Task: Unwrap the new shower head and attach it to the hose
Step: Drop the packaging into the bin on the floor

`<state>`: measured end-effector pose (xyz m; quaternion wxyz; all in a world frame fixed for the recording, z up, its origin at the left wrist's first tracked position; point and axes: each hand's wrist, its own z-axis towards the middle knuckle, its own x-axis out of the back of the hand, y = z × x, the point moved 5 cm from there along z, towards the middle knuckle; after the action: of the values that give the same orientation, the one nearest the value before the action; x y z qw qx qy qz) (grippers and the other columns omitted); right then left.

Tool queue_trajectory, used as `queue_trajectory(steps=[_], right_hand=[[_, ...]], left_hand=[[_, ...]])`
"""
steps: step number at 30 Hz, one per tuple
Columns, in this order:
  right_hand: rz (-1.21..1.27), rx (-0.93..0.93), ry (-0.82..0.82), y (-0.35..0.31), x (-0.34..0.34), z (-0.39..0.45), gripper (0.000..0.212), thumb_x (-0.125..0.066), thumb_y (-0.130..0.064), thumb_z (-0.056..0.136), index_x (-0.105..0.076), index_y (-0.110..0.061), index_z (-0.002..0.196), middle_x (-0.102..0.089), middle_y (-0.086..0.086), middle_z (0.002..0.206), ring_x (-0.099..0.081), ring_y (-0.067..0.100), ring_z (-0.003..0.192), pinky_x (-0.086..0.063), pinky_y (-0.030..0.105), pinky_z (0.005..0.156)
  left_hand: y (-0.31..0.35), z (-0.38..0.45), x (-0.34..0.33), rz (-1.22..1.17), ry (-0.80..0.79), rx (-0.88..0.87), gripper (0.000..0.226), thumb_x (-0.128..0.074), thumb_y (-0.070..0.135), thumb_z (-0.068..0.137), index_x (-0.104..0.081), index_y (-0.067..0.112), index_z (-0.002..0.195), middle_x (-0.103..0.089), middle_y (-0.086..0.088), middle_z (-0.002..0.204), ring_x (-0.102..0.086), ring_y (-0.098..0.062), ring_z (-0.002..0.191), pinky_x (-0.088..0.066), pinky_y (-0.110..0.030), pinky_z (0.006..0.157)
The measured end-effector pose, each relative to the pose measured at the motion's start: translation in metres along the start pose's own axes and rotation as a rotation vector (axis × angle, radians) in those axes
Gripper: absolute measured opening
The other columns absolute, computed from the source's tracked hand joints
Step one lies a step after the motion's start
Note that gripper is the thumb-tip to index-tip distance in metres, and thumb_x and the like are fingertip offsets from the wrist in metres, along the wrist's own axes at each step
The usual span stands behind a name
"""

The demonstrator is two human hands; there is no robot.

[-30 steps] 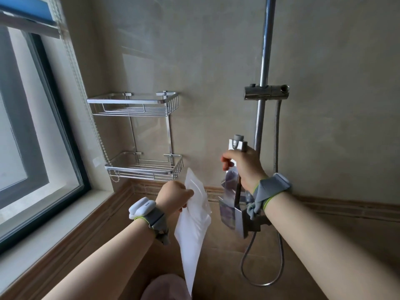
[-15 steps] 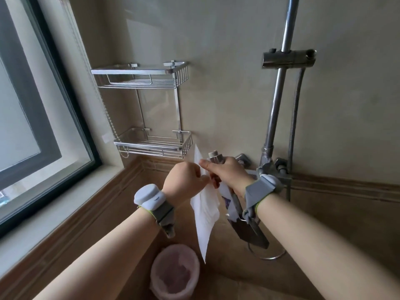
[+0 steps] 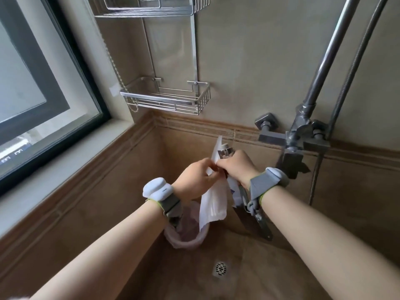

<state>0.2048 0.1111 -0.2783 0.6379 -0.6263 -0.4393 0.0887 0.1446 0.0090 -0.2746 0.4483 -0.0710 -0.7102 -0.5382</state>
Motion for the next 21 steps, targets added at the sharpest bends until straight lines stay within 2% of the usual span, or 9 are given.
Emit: queue_trajectory(steps=[4, 9, 11, 13, 15, 16, 18, 19, 21], right_hand=[[-0.003, -0.030, 0.032, 0.020, -0.013, 0.012, 0.029, -0.062, -0.010, 0.070, -0.043, -0.016, 0.049, -0.045, 0.000, 0.053, -0.049, 0.024, 0.065, -0.033, 0.028, 0.053], [0.095, -0.068, 0.039, 0.047, -0.032, 0.028, 0.020, -0.060, -0.011, 0.072, -0.048, -0.013, 0.056, -0.047, 0.003, 0.058, -0.048, 0.024, 0.065, -0.033, 0.028, 0.055], [0.121, -0.093, 0.049, 0.058, -0.038, 0.032, 0.023, -0.061, -0.013, 0.072, -0.046, -0.016, 0.055, -0.045, 0.002, 0.056, -0.047, 0.023, 0.062, -0.035, 0.028, 0.059], [0.173, -0.115, 0.047, 0.070, -0.046, 0.037, 0.029, -0.061, -0.012, 0.073, -0.041, -0.017, 0.052, -0.041, 0.002, 0.054, -0.043, 0.021, 0.055, -0.033, 0.027, 0.054], [0.210, -0.143, 0.025, 0.085, -0.055, 0.044, 0.027, -0.061, -0.010, 0.074, -0.043, -0.015, 0.054, -0.041, 0.002, 0.054, -0.041, 0.018, 0.051, -0.032, 0.025, 0.049], [0.209, -0.161, 0.017, 0.093, -0.061, 0.047, 0.024, -0.061, -0.009, 0.073, -0.045, -0.014, 0.057, -0.042, 0.002, 0.055, -0.043, 0.018, 0.051, -0.032, 0.025, 0.049], [0.204, -0.191, 0.015, 0.109, -0.073, 0.056, 0.022, -0.061, -0.007, 0.071, -0.046, -0.014, 0.057, -0.045, 0.004, 0.056, -0.047, 0.023, 0.054, -0.036, 0.025, 0.050], [0.194, -0.194, 0.014, 0.117, -0.080, 0.060, 0.021, -0.060, -0.007, 0.069, -0.045, -0.015, 0.056, -0.045, 0.005, 0.057, -0.049, 0.023, 0.057, -0.037, 0.027, 0.052], [0.163, -0.180, 0.010, 0.134, -0.095, 0.070, 0.021, -0.057, -0.005, 0.068, -0.044, -0.016, 0.056, -0.043, 0.006, 0.057, -0.045, 0.022, 0.060, -0.037, 0.031, 0.057]], left_hand=[[-0.029, 0.006, -0.012, -0.042, 0.005, 0.157, 0.017, -0.055, 0.023, 0.083, -0.059, 0.010, 0.093, -0.066, -0.010, 0.085, -0.062, -0.025, 0.075, -0.052, -0.037, 0.070], [-0.088, 0.006, -0.040, -0.280, -0.143, 0.622, 0.021, -0.044, 0.023, 0.083, -0.057, 0.006, 0.079, -0.055, -0.014, 0.075, -0.054, -0.029, 0.066, -0.047, -0.033, 0.060], [-0.109, -0.004, -0.055, -0.446, -0.210, 0.762, 0.030, -0.045, 0.019, 0.088, -0.056, 0.000, 0.108, -0.059, -0.025, 0.103, -0.061, -0.040, 0.089, -0.054, -0.030, 0.060], [-0.136, -0.008, -0.071, -0.625, -0.238, 0.851, 0.050, -0.053, 0.022, 0.088, -0.039, -0.001, 0.129, -0.052, -0.024, 0.119, -0.058, -0.036, 0.101, -0.054, -0.022, 0.063], [-0.161, -0.012, -0.097, -0.932, -0.349, 1.000, 0.060, -0.051, 0.035, 0.086, -0.033, -0.001, 0.131, -0.047, -0.024, 0.123, -0.055, -0.038, 0.107, -0.050, -0.037, 0.084], [-0.172, -0.012, -0.108, -1.086, -0.342, 1.041, 0.058, -0.046, 0.032, 0.088, -0.030, -0.001, 0.132, -0.046, -0.024, 0.122, -0.055, -0.039, 0.102, -0.049, -0.044, 0.085], [-0.197, -0.006, -0.125, -1.257, -0.193, 1.061, 0.047, -0.043, 0.015, 0.089, -0.033, -0.004, 0.131, -0.049, -0.021, 0.113, -0.058, -0.033, 0.088, -0.051, -0.045, 0.076], [-0.204, -0.004, -0.129, -1.244, -0.114, 1.035, 0.038, -0.043, 0.007, 0.088, -0.040, -0.007, 0.124, -0.052, -0.020, 0.102, -0.059, -0.030, 0.079, -0.052, -0.042, 0.070], [-0.220, -0.002, -0.137, -1.142, 0.004, 1.003, 0.013, -0.043, -0.004, 0.084, -0.051, -0.009, 0.093, -0.051, -0.017, 0.074, -0.057, -0.025, 0.055, -0.054, -0.032, 0.049]])
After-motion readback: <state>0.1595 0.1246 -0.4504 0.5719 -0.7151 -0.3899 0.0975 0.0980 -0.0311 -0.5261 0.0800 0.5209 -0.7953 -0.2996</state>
